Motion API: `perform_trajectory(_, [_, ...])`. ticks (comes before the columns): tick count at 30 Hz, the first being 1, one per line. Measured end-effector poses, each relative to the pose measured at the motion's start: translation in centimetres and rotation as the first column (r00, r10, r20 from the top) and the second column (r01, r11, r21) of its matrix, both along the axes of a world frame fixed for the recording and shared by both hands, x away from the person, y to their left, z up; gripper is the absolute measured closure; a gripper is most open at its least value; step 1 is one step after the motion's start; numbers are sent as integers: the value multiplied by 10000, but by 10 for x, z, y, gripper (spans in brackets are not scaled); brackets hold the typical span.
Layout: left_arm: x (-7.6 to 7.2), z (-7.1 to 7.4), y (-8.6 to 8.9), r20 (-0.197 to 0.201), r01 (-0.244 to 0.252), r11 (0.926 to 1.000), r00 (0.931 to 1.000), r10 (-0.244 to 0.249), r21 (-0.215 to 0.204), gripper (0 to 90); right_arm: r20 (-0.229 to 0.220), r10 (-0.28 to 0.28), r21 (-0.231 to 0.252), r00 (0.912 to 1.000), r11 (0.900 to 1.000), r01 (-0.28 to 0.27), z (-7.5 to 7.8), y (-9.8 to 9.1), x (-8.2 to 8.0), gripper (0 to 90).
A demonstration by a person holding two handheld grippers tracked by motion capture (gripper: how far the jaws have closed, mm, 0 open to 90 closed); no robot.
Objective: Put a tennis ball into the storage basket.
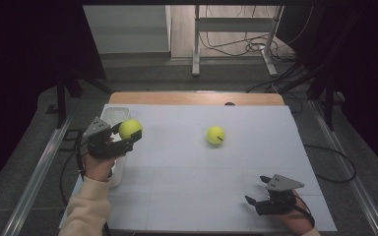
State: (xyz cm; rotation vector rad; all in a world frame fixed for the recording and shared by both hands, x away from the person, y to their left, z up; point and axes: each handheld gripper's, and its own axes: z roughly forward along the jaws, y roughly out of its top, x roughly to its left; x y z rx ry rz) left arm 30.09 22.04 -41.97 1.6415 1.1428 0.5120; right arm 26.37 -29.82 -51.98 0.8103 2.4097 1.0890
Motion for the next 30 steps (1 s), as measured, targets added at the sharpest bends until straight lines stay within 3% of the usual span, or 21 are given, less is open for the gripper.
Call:
perform_trajectory(19, [0,1,16,-15,-605,9981,9982,605,67,257,144,-55,-17,9999,10000,55,2,-1,0,117])
perform_trajectory(23, [1,3,22,6,-808,9967,9967,808,115,257,124,-49,165,9999,9999,47,2,0,-1,117])
perform_trajectory(30, [10,3,35,-226,-1200,9928,9925,1201,57,257,188,-59,140,9998,9999,56,3,0,-1,117])
